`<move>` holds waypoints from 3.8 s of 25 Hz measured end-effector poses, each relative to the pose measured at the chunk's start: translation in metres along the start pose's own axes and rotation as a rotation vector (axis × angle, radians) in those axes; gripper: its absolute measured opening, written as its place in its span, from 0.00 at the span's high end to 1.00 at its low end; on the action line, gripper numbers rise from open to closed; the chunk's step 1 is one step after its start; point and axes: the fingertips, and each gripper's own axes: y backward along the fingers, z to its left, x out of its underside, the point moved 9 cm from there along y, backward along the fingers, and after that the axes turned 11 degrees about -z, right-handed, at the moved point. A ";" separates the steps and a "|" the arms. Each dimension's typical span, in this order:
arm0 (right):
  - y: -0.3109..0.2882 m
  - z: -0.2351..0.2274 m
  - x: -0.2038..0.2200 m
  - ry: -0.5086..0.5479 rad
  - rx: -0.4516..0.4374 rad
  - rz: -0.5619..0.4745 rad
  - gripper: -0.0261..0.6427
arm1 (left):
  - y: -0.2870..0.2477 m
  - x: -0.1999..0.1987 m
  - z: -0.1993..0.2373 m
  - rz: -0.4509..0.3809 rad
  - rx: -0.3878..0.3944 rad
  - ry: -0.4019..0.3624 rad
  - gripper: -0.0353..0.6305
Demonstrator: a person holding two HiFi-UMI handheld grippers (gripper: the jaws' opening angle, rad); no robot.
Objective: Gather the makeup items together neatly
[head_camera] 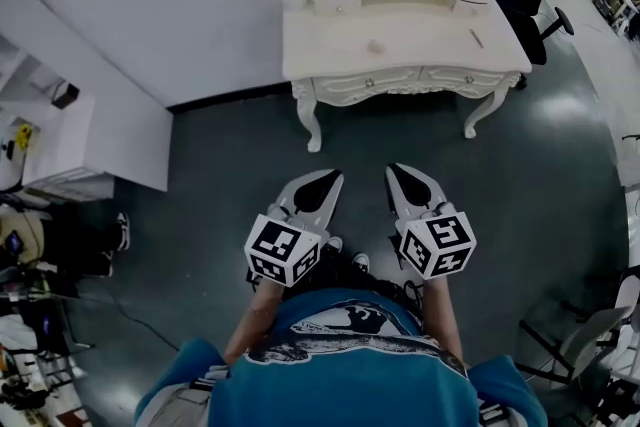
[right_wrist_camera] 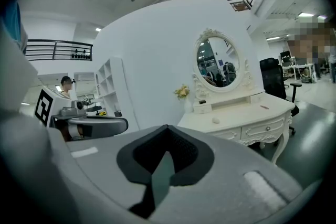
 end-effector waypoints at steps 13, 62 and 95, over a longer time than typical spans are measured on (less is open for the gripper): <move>0.025 -0.026 0.015 0.042 0.008 0.014 0.96 | -0.019 0.015 -0.031 0.018 0.034 0.010 0.93; -0.292 -0.185 -0.023 0.002 0.104 0.160 0.95 | -0.293 -0.016 0.238 0.107 0.161 0.078 0.93; -0.420 -0.330 0.057 0.211 -0.324 0.650 0.76 | -0.381 -0.022 0.251 0.113 -0.312 0.112 0.93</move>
